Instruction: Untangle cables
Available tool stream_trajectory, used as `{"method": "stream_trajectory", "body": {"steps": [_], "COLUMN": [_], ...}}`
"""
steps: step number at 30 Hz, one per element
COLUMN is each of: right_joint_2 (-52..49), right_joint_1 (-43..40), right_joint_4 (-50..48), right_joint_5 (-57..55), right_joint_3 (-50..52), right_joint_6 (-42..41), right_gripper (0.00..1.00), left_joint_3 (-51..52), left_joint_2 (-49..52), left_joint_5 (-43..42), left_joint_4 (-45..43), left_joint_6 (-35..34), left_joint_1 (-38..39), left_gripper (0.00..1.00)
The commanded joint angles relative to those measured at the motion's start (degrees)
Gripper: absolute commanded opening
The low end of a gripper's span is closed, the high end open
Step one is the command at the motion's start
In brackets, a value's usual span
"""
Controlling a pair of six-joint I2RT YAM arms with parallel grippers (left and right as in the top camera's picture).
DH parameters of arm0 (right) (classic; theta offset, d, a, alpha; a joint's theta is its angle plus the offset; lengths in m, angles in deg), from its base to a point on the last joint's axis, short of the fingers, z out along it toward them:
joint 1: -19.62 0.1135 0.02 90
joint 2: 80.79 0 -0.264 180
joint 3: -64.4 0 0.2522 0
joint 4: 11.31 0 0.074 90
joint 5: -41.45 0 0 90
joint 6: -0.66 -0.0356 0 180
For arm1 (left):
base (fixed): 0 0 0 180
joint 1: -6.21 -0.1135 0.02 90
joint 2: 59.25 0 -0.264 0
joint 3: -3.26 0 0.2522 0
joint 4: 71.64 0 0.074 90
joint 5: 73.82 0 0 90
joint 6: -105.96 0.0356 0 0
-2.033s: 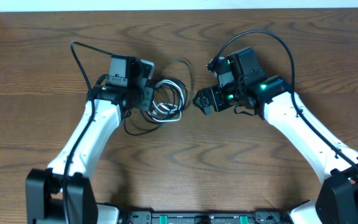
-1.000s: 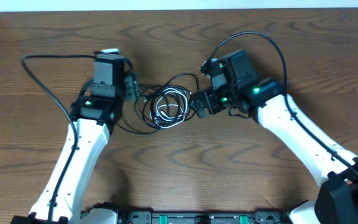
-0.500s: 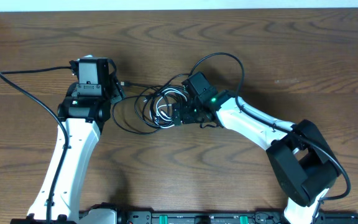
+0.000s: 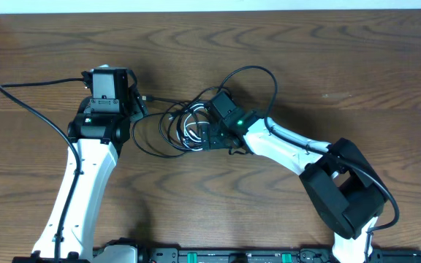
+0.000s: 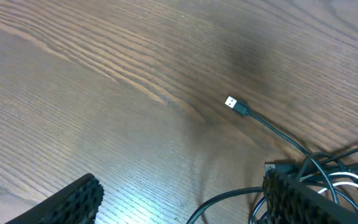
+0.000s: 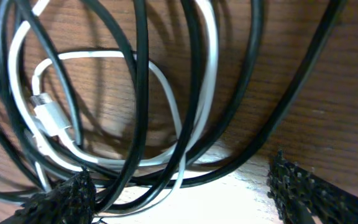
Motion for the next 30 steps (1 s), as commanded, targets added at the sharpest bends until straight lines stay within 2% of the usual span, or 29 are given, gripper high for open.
{"method": "stream_trajectory", "body": {"steps": [1,9,15,23,30], "right_joint_2": [-2.2,-2.2,-2.2,-2.2,-2.2], "right_joint_1": [0.2,-0.5,-3.1,-8.9,-16.2], "right_joint_4": [2.6,8.0,16.6,29.6,34.4], "right_joint_5": [-5.3,-10.2,-16.2,-23.3,-26.4], "right_joint_3": [0.3,0.2,0.2,0.2,0.2], "right_joint_6": [-0.8,-0.7,-0.8,-0.8,-0.8], "right_gripper": [0.84,0.8,0.79,0.82,0.84], "left_joint_3": [-0.1,-0.1,-0.1,-0.1,-0.1], "left_joint_2": [0.3,0.3,0.3,0.3,0.3], "left_joint_5": [0.9,0.9,0.9,0.9,0.9], "left_joint_4": [0.4,0.6,0.9,1.2,1.2], "left_joint_6": [-0.3,-0.3,-0.3,-0.3,-0.3], "left_joint_1": [-0.5,-0.5,-0.5,-0.5,-0.5], "left_gripper": [0.85,0.85,0.85,0.85,0.86]}}
